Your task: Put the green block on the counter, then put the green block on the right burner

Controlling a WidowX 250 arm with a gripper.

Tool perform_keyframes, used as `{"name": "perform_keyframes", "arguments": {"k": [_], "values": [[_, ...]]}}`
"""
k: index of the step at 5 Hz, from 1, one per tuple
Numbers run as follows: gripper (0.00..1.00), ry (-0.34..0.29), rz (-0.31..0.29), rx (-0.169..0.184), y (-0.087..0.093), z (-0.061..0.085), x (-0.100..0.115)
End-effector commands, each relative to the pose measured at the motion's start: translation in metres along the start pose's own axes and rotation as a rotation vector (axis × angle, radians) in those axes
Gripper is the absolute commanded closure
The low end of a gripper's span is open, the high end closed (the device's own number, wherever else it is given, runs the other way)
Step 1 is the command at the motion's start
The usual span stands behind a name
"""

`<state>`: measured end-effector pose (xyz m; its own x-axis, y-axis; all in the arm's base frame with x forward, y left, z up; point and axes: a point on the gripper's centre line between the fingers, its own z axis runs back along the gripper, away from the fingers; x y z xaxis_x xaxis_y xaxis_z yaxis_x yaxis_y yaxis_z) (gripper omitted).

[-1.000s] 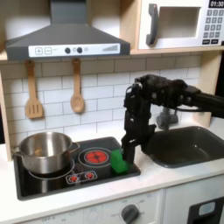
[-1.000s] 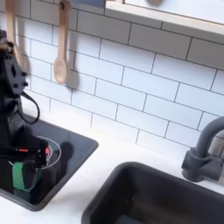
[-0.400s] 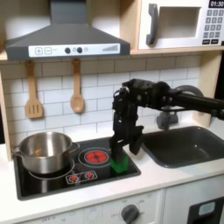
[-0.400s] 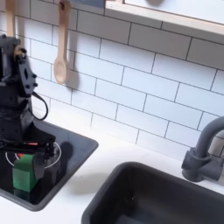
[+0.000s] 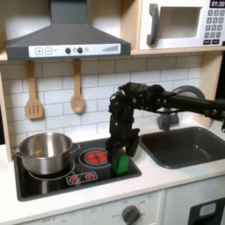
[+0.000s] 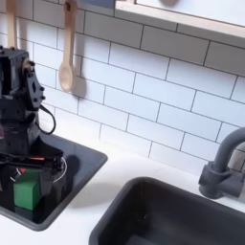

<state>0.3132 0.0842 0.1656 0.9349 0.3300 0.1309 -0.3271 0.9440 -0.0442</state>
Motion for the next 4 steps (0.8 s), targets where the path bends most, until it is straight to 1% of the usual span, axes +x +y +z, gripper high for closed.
{"name": "perform_keyframes", "arguments": {"k": [1,2,3,4], "values": [[0.00,0.022,0.000,0.010,0.0017,-0.0111,-0.0001],[0.00,0.028,0.001,0.012,0.0025,-0.0131,-0.0002],[0.00,0.039,-0.011,0.006,0.0014,-0.0142,-0.0014],[0.49,0.035,-0.017,0.000,0.0021,-0.0136,-0.0018]]}}
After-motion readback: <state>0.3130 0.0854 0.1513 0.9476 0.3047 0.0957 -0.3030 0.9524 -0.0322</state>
